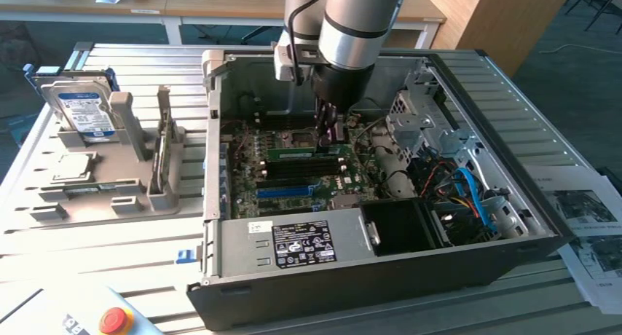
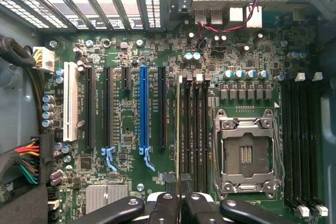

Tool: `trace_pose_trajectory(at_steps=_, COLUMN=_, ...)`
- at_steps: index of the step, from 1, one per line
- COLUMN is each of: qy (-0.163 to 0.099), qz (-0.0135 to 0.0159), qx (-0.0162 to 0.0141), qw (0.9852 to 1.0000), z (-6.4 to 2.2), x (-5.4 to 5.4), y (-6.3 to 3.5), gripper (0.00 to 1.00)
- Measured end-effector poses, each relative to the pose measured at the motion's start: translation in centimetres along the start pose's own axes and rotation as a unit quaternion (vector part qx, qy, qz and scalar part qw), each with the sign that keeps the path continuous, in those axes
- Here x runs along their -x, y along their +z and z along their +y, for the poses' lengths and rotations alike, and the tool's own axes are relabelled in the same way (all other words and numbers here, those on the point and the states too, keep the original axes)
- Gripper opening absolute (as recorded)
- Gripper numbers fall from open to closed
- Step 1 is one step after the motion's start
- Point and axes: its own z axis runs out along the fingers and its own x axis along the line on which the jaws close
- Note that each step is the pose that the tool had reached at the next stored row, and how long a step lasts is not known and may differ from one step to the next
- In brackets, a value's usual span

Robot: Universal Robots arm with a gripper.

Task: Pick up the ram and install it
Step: 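Insert the ram into the slot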

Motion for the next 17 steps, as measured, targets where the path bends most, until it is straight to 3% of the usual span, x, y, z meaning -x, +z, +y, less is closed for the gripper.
trace_pose_trajectory(at_steps=17, qy=0.0, qz=0.0, qx=0.0, qw=1.0, z=-0.05, x=0.0, y=0.78, gripper=0.12)
